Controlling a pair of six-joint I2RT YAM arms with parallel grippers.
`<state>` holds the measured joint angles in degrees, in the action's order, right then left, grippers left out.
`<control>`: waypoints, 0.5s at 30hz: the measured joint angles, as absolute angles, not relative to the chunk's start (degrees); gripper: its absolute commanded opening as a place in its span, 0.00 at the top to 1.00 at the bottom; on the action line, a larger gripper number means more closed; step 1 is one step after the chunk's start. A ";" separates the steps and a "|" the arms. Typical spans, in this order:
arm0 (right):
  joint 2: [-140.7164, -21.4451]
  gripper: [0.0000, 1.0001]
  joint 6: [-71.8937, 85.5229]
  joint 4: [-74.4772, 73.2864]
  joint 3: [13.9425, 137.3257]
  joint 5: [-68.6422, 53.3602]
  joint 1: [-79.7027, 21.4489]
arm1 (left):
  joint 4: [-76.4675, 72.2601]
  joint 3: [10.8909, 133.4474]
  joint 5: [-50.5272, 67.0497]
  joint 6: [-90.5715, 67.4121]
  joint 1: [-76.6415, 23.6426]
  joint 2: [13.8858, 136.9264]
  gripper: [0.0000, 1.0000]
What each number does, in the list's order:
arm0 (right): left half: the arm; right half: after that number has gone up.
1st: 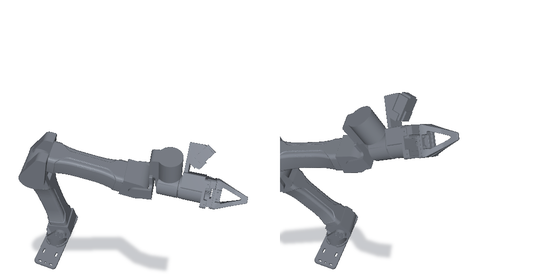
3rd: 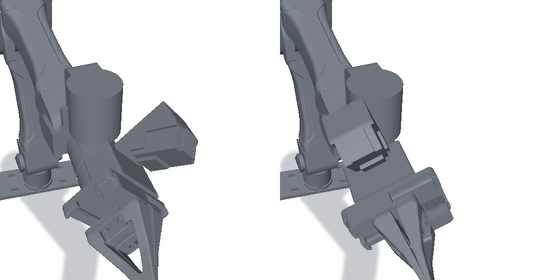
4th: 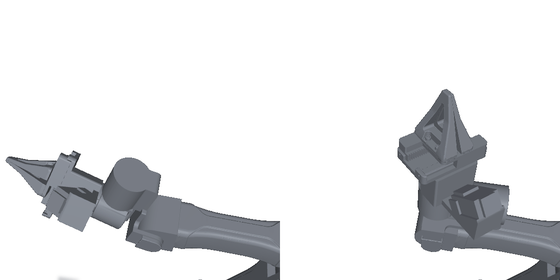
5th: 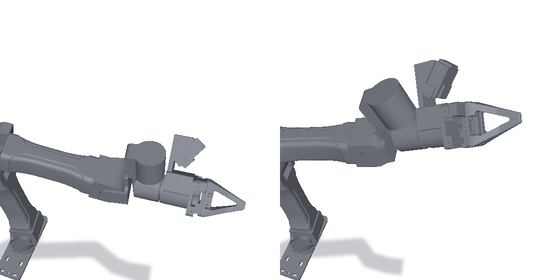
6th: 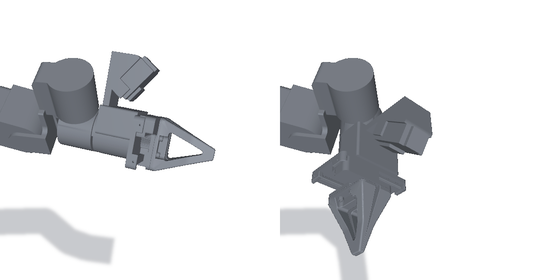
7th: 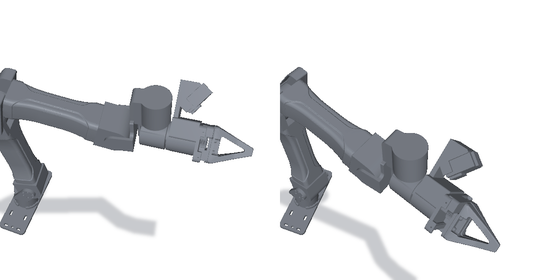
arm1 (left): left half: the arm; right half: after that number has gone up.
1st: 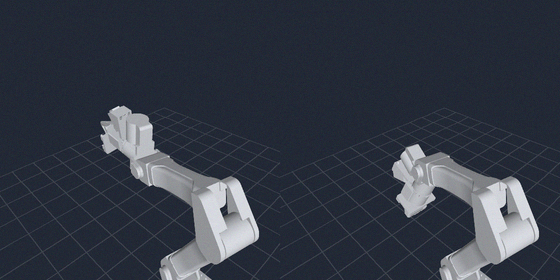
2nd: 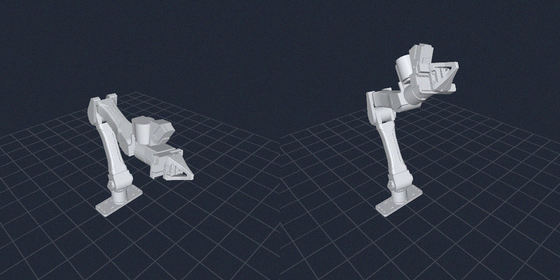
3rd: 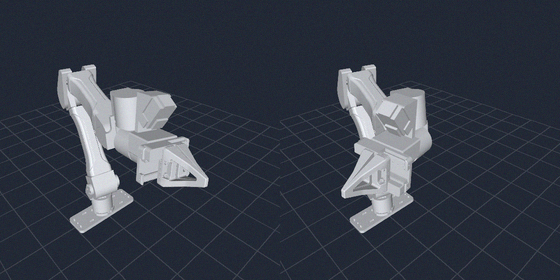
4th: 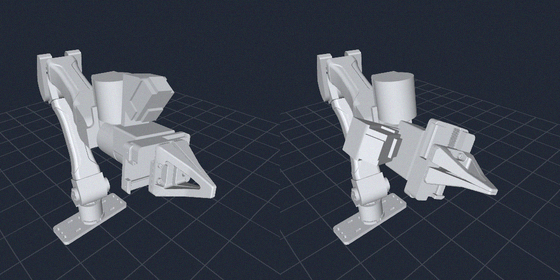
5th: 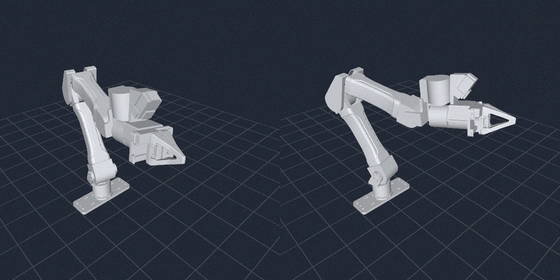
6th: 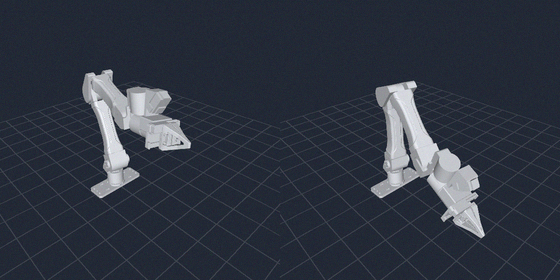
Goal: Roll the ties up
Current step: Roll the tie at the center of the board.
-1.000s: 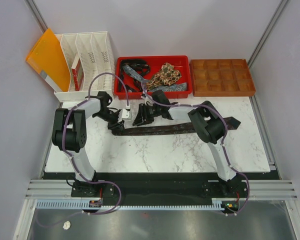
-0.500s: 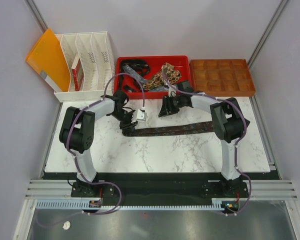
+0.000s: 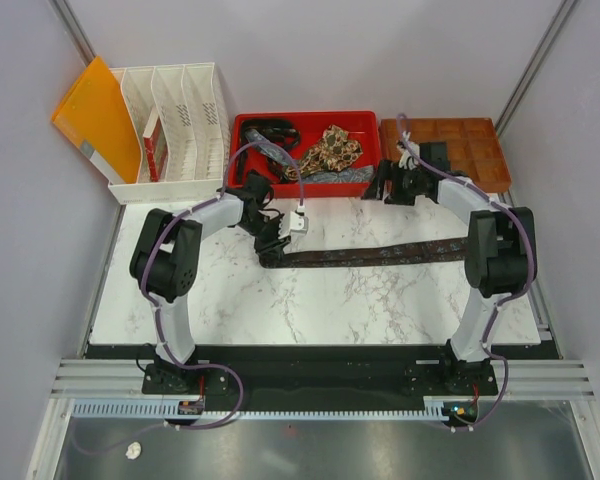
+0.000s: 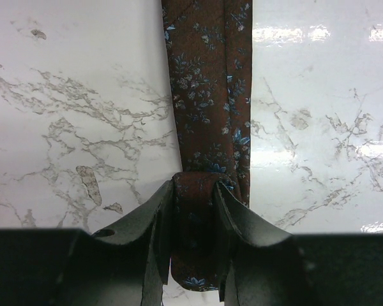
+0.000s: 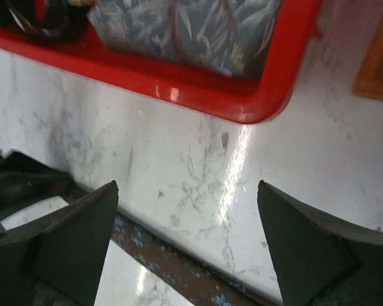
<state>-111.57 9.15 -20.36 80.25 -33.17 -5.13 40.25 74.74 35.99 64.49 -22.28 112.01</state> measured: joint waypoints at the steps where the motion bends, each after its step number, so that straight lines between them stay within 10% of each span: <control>1: -109.89 0.02 15.14 -14.00 77.67 -32.67 -4.54 | 40.12 74.74 35.97 64.27 -22.28 112.01 0.64; 8: -109.32 0.09 34.33 6.20 82.61 -30.39 -3.51 | 39.90 74.74 35.57 63.86 -22.35 112.03 0.64; 15: -107.48 0.12 3.22 -14.66 95.66 -32.69 -0.89 | 38.81 74.39 35.42 62.59 -22.37 112.01 0.64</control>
<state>-107.48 3.22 -14.66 95.66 -32.69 -0.89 38.81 74.39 35.42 62.59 -22.37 112.01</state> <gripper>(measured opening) 0.914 0.360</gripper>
